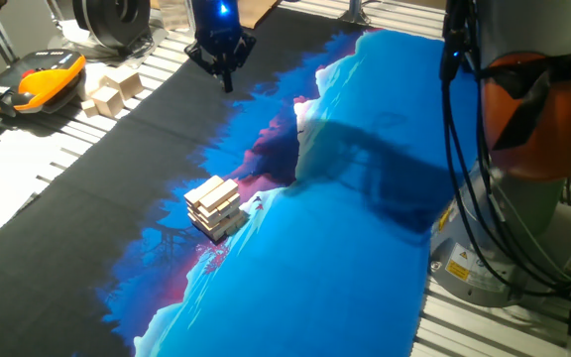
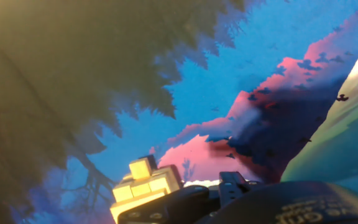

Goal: Play Jenga

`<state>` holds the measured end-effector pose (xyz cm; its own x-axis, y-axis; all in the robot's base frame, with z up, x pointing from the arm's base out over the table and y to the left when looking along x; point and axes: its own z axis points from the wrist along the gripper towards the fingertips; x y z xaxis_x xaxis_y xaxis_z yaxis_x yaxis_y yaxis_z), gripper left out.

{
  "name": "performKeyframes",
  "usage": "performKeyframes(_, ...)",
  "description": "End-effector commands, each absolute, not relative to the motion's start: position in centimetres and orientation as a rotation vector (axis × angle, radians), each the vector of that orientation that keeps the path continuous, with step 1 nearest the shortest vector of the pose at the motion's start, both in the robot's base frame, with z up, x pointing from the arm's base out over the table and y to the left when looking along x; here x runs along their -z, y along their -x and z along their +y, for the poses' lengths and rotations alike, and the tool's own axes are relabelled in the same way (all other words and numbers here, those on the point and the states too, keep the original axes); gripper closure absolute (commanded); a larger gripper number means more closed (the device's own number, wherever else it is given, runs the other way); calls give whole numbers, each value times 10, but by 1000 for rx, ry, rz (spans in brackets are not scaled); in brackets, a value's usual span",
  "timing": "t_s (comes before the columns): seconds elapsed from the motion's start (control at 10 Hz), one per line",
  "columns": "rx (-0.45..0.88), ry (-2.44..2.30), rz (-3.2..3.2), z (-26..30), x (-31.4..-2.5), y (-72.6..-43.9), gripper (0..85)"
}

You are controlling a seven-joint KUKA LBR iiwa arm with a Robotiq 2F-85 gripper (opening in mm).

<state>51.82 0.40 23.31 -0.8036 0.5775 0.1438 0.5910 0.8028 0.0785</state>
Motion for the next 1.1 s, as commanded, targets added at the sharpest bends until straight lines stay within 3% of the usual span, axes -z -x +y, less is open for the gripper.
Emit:
performKeyframes(0.0, 166, 947, -2876, 7, -231, -520, 850)
performKeyframes(0.3, 62, 988, -2896, 22, -221, -529, 340)
performKeyframes(0.9, 70, 954, -2881, 52, -183, -559, 340)
performKeyframes(1.0, 181, 896, -2845, 53, -177, -564, 340)
